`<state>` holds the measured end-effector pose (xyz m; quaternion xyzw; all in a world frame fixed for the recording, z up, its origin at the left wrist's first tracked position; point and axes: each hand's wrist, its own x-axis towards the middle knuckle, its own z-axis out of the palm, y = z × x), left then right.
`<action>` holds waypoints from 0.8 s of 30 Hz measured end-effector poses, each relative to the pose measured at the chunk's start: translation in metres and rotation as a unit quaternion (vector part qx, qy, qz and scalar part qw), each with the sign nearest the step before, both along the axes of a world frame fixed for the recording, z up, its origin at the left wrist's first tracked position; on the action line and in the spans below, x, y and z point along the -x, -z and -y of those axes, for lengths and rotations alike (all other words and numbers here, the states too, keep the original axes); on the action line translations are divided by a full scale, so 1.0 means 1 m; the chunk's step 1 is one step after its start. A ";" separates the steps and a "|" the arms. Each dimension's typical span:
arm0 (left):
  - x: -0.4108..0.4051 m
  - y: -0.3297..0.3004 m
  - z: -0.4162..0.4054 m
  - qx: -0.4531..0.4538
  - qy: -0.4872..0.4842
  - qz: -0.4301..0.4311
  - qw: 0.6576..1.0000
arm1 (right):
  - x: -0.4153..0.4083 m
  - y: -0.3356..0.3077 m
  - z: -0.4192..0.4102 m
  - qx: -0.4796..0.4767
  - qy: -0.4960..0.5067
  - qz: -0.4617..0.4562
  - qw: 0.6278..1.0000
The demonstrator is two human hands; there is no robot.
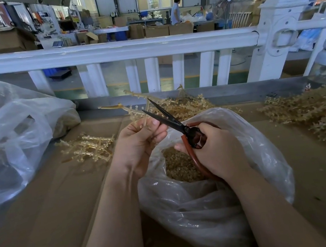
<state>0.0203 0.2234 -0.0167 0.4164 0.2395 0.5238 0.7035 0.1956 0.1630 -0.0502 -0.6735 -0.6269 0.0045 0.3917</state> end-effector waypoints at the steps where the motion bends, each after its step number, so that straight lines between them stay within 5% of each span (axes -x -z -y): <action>1: 0.000 0.000 0.000 -0.002 -0.001 -0.002 1.000 | 0.001 0.000 0.000 -0.003 0.002 0.008 1.000; 24: 0.006 -0.003 0.001 -0.058 -0.027 -0.076 0.995 | 0.002 -0.004 0.001 -0.006 0.002 0.012 1.000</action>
